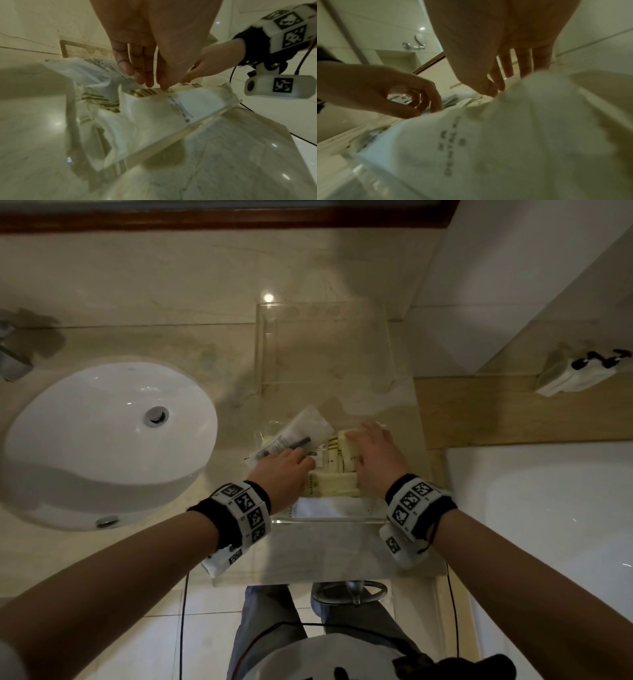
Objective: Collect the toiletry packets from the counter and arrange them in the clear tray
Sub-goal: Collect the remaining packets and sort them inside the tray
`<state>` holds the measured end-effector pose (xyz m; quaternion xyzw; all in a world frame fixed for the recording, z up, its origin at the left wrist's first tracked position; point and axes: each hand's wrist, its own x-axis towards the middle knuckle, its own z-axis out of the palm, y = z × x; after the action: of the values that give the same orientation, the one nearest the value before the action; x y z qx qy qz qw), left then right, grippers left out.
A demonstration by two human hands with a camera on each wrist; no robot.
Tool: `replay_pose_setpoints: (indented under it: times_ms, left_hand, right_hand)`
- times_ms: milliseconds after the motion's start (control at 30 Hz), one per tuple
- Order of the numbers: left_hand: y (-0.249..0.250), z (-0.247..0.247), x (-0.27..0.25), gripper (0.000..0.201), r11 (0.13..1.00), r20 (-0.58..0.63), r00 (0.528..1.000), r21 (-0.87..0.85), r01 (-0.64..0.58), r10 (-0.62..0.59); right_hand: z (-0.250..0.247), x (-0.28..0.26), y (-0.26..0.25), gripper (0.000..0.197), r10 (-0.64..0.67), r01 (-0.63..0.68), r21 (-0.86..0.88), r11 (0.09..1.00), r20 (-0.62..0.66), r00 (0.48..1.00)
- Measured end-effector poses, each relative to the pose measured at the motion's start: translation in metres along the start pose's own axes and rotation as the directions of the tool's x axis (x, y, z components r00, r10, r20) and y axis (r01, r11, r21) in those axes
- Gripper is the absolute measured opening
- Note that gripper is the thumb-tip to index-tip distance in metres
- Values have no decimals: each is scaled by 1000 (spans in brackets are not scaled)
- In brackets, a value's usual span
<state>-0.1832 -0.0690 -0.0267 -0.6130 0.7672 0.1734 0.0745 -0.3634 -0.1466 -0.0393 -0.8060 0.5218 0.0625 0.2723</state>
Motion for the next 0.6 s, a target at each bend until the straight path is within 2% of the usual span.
replay_pose_setpoints:
  times_ms: [67, 133, 200, 267, 400, 600]
  left_hand:
    - [1, 1, 1, 34, 1000, 1, 1000, 8, -3, 3]
    - [0, 1, 1, 34, 1000, 1, 1000, 9, 4, -4]
    - [-2, 1, 2, 34, 1000, 5, 1000, 4, 8, -8]
    - [-3, 1, 3, 34, 1000, 2, 1000, 3, 3, -3]
    - [-7, 2, 3, 32, 1000, -10, 1000, 9, 11, -11]
    - [-13, 2, 2, 35, 999, -39, 999, -27, 30, -31]
  right_hand:
    - [0, 2, -3, 43, 22, -18, -129, 991, 30, 999]
    - [2, 1, -4, 43, 18, -21, -199, 980, -19, 1000]
    - [5, -1, -2, 45, -53, 41, -245, 969, -43, 998]
    - [8, -2, -1, 42, -126, 125, -290, 949, 13, 992]
    - [11, -2, -2, 35, -41, 43, -254, 966, 14, 999]
    - [10, -1, -3, 34, -23, 15, -180, 984, -44, 999]
